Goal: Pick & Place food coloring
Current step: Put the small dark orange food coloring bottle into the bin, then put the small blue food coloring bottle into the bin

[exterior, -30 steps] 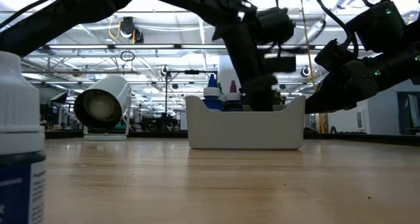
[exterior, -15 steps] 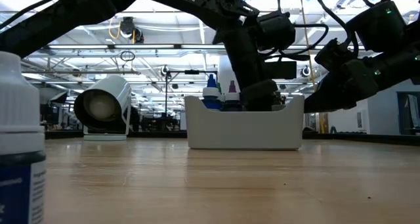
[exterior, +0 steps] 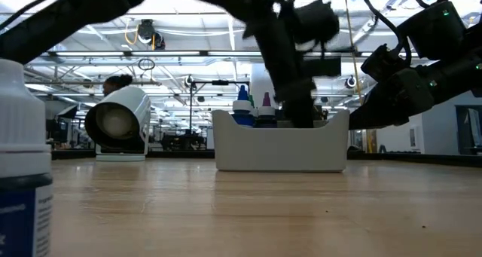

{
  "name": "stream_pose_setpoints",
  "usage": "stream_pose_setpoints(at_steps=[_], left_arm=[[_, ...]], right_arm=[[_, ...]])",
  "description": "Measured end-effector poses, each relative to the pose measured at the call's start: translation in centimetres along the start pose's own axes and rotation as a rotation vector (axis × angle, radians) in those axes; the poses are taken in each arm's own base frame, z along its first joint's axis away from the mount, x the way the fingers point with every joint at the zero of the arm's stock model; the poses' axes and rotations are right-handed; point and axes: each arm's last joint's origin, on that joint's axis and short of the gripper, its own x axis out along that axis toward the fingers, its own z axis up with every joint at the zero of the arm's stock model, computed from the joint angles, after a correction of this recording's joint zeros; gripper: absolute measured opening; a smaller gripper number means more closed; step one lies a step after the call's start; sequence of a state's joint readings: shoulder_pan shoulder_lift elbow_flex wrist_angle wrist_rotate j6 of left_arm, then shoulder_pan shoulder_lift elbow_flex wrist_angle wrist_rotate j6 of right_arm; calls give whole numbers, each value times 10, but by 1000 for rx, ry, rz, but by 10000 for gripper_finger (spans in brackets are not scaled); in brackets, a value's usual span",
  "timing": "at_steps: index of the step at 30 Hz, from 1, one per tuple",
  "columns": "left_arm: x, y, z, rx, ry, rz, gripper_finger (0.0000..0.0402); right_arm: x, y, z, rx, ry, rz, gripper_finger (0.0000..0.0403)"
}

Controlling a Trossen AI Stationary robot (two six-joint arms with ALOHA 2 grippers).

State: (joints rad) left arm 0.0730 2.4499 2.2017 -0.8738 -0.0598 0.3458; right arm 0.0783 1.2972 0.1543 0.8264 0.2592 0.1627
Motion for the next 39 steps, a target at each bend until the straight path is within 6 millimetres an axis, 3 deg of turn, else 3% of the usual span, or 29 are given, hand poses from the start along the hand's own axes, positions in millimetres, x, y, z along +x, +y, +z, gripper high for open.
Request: stream_pose_setpoints(at_steps=[7,10,15,20,24,29,32,36,39], left_arm=[[-85,-16,14,35,-42,114,113],[-137,-23,10,37,-55,126,113],[-229,-35,-10,25,-94,132,107],[-320,-46,-42,-45,-229,181,54],[-366,-59,-75,-82,-336,171,7],[-382,-79,-128,-139,-456,191,8],[-377,-94,-160,-127,-628,175,5],[-351,-111,-206,-145,-818,163,8],[-320,-120,-232,-189,-921,150,6]], right_arm=[[0,0,0,0,1,0,0],[0,0,0,0,0,0,0],[0,0,0,-8,0,3,0],[0,0,0,-23,1,5,0],[0,1,0,-24,4,5,0],[0,1,0,-23,3,5,0],[0,1,0,-23,1,5,0],[0,1,1,-23,-13,6,0],[0,0,3,-23,-34,-9,0]])
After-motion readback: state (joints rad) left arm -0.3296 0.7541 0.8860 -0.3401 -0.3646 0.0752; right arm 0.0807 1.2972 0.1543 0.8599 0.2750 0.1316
